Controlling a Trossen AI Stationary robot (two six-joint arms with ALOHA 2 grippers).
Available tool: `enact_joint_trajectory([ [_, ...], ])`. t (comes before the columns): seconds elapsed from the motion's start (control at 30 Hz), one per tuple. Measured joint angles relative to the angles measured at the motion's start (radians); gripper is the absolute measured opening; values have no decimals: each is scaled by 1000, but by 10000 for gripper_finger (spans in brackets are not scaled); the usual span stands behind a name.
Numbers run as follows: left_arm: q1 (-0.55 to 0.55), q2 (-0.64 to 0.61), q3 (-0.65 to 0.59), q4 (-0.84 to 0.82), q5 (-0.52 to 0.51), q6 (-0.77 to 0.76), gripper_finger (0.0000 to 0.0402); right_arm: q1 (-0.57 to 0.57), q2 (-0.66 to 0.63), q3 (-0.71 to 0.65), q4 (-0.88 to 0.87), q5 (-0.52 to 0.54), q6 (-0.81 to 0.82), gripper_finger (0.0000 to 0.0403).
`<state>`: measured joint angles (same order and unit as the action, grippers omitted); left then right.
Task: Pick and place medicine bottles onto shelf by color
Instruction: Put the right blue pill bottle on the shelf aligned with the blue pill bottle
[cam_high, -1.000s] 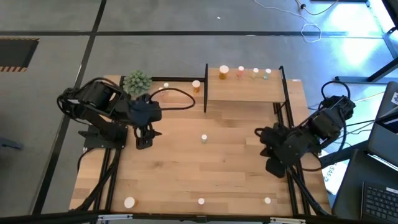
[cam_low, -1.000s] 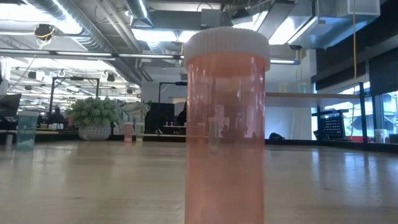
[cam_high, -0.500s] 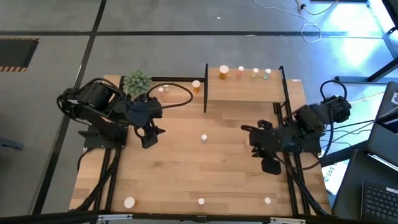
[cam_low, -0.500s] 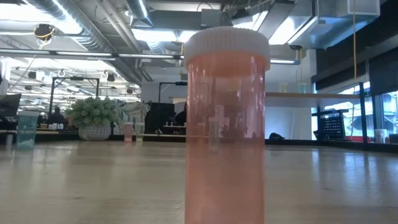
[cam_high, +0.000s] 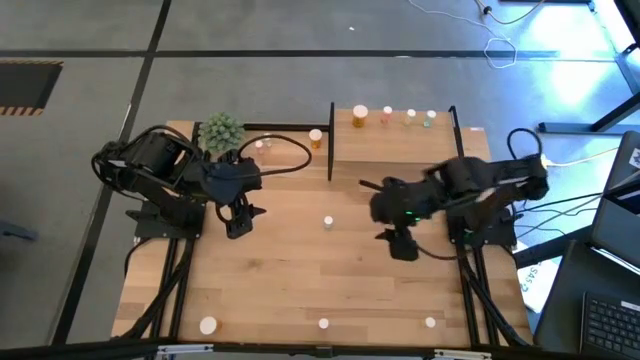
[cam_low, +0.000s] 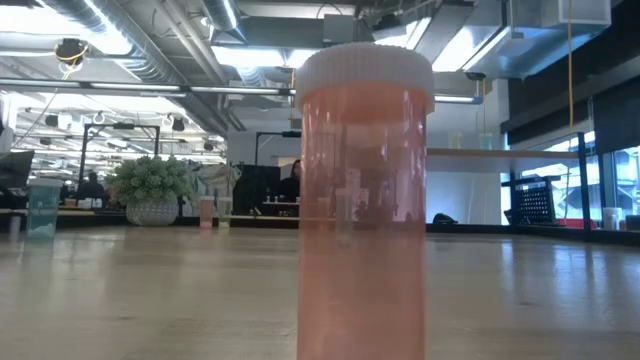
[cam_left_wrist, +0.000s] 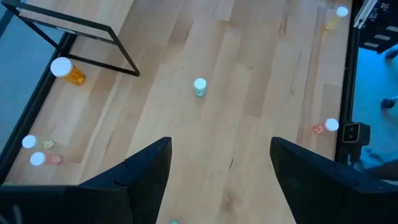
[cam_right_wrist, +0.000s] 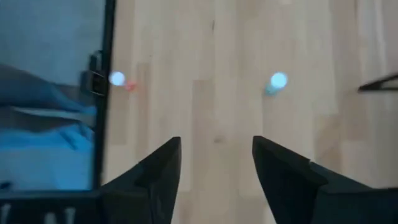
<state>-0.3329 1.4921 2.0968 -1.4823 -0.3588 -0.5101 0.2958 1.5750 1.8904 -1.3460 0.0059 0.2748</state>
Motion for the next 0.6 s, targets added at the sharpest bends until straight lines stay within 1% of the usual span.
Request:
enact_joint_trajectory([
  [0.1, -3, 0, 0, 0, 0, 31, 268, -32, 46, 0, 25, 0, -159, 206],
  [0.2, -4, 0, 0, 0, 0, 49, 268, -61, 96, 0, 51, 0, -273, 206],
  [0.4, -4, 0, 0, -11, -2, 52, 268, -121, 207, 0, 72, 1, -323, 206],
  [0.6, -4, 0, 0, -13, -6, 70, 268, -168, 301, 0, 104, -16, -436, 206],
])
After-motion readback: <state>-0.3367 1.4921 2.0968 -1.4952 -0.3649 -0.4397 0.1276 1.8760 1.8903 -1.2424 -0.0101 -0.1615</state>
